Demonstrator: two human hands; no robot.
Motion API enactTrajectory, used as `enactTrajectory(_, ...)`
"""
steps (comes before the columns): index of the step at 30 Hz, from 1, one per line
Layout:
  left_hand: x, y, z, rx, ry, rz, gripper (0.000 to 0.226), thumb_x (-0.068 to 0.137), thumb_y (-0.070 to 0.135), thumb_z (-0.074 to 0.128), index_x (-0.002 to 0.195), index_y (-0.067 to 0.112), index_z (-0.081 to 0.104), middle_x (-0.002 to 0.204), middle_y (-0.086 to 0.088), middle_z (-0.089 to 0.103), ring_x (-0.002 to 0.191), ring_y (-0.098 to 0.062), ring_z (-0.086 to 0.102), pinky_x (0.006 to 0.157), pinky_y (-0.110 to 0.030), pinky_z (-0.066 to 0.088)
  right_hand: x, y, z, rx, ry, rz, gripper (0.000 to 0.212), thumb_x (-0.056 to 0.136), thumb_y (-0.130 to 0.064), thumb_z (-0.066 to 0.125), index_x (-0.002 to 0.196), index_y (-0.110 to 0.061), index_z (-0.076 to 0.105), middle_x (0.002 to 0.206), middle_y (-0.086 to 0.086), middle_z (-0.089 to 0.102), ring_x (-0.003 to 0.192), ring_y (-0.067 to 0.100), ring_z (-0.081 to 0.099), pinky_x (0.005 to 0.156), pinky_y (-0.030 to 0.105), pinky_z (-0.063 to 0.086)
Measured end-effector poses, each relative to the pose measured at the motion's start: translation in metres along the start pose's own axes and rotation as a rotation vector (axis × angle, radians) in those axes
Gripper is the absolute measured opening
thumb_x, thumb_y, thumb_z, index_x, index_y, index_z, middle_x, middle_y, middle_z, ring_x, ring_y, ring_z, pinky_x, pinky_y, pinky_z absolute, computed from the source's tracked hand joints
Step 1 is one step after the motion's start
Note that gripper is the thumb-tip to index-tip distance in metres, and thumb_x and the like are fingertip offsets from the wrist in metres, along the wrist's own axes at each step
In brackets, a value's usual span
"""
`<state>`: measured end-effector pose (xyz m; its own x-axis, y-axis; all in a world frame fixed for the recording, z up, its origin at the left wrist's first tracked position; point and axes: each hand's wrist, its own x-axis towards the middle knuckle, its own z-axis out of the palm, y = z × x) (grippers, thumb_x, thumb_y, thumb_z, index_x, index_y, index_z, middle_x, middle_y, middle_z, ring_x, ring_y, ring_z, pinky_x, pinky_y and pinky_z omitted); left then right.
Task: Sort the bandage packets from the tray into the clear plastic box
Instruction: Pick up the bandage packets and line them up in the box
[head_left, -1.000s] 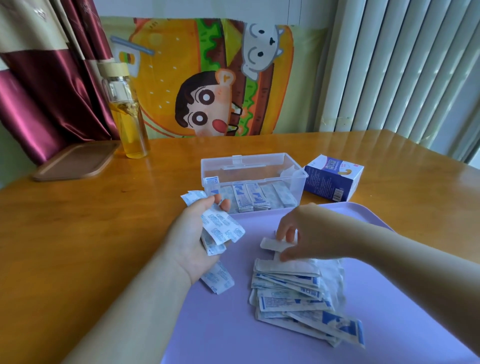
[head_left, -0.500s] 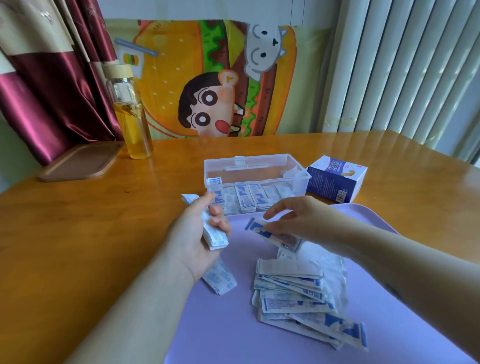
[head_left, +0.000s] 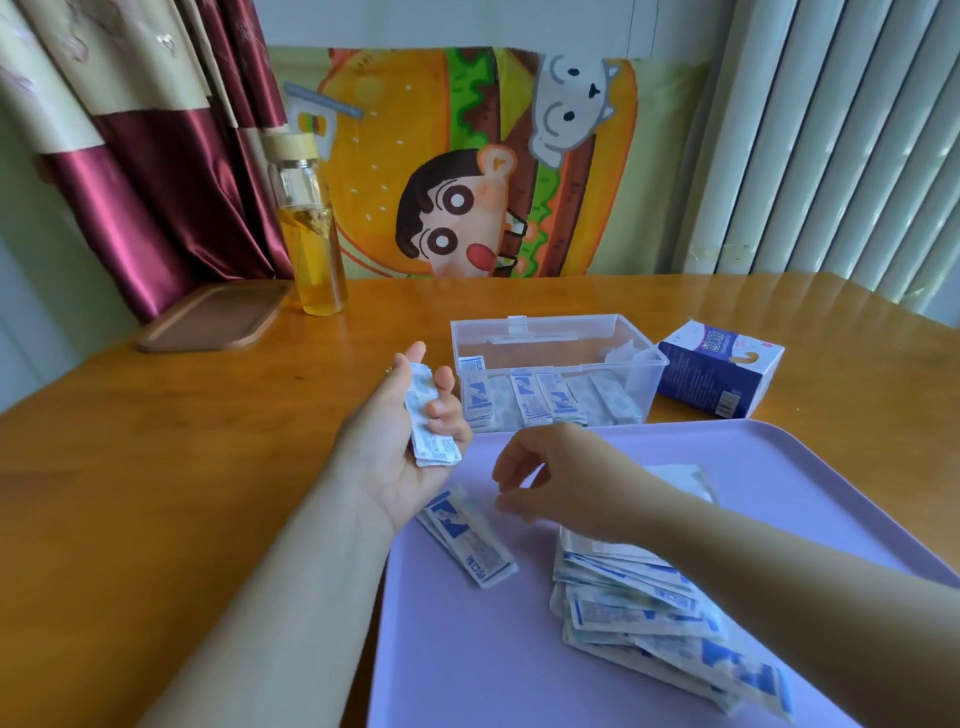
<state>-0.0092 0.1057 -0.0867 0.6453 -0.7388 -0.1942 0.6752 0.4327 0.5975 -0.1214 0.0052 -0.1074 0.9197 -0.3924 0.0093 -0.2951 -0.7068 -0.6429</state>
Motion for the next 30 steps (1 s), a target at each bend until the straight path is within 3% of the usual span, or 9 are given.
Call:
enactTrajectory(2,0.001,0.002,-0.001,0.026,0.013,0.031,0.022,0.101,0.031,0.036,0.115,0.025,0.052,0.069,0.001,0.049,0.042,-0.002,0.033,0.039,-0.01,0.027,0.001,-0.002,0.0,-0.028,0.007,-0.003,0.015,0.079,-0.026,0.072,0.089,-0.026,0.061,0.079,-0.015,0.062,0.058,-0.007,0.052,0.053,0.004,0.038)
enactTrajectory(6,0.001,0.004,-0.004,0.059,0.041,0.055,0.023,0.1,0.026,0.038,0.119,0.025,0.051,0.072,0.003,0.051,0.044,-0.003,0.031,0.042,-0.012,0.024,0.005,-0.017,0.017,-0.194,-0.101,0.013,0.048,0.073,-0.042,0.075,0.112,-0.021,0.056,0.096,-0.004,0.065,0.078,0.01,0.054,0.064,0.021,0.042)
enactTrajectory(8,0.001,0.004,-0.005,0.062,0.051,0.048,0.022,0.099,0.026,0.039,0.117,0.024,0.051,0.072,0.003,0.051,0.043,-0.003,0.032,0.041,-0.012,0.024,0.009,-0.022,0.024,-0.288,-0.164,0.015,0.055,0.074,-0.041,0.074,0.119,-0.018,0.053,0.106,0.0,0.063,0.083,0.013,0.05,0.061,0.023,0.039)
enactTrajectory(14,0.003,0.006,-0.008,0.072,0.089,0.037,0.015,0.099,0.027,0.04,0.107,0.021,0.051,0.071,0.003,0.052,0.042,-0.003,0.032,0.04,-0.012,0.025,0.017,-0.02,0.015,-0.19,-0.158,0.055,0.035,0.075,-0.032,0.076,0.104,-0.015,0.063,0.091,-0.002,0.064,0.071,0.012,0.054,0.056,0.017,0.04)
enactTrajectory(19,0.001,0.006,-0.006,0.118,0.121,0.013,0.014,0.099,0.028,0.043,0.092,0.018,0.05,0.07,0.004,0.052,0.043,-0.003,0.031,0.04,-0.011,0.025,0.016,-0.005,-0.008,0.085,-0.118,0.187,0.017,0.075,-0.028,0.076,0.082,-0.023,0.062,0.082,0.004,0.073,0.061,0.016,0.064,0.055,0.017,0.049)
enactTrajectory(21,0.002,0.006,-0.007,0.134,0.125,0.015,0.012,0.098,0.027,0.045,0.092,0.018,0.05,0.072,0.003,0.054,0.044,-0.003,0.031,0.04,-0.011,0.026,0.02,0.003,-0.016,0.026,-0.064,0.203,0.018,0.074,-0.031,0.075,0.084,-0.025,0.062,0.076,0.003,0.07,0.057,0.015,0.06,0.053,0.017,0.046)
enactTrajectory(23,0.002,0.005,-0.01,0.111,0.113,-0.006,0.012,0.098,0.027,0.045,0.101,0.016,0.049,0.077,0.001,0.056,0.048,-0.004,0.034,0.041,-0.012,0.029,0.021,0.009,-0.019,-0.103,-0.04,0.209,0.031,0.075,-0.033,0.075,0.099,-0.023,0.06,0.078,-0.001,0.066,0.057,0.012,0.054,0.05,0.018,0.04)
enactTrajectory(27,-0.001,0.003,-0.008,-0.023,0.082,-0.112,0.026,0.098,0.028,0.042,0.114,0.009,0.044,0.096,-0.008,0.059,0.067,-0.012,0.05,0.06,-0.026,0.046,0.015,0.014,-0.017,-0.43,0.109,0.153,0.055,0.078,-0.045,0.069,0.124,-0.023,0.046,0.113,-0.004,0.057,0.095,0.017,0.057,0.075,0.031,0.047)
enactTrajectory(30,-0.005,0.002,-0.004,0.009,0.08,-0.123,0.021,0.098,0.02,0.036,0.105,0.004,0.047,0.108,-0.011,0.056,0.082,-0.017,0.054,0.077,-0.037,0.049,0.009,-0.005,-0.005,-0.371,0.111,0.05,0.052,0.079,-0.053,0.064,0.119,-0.024,0.048,0.11,-0.005,0.058,0.093,0.015,0.056,0.076,0.03,0.046)
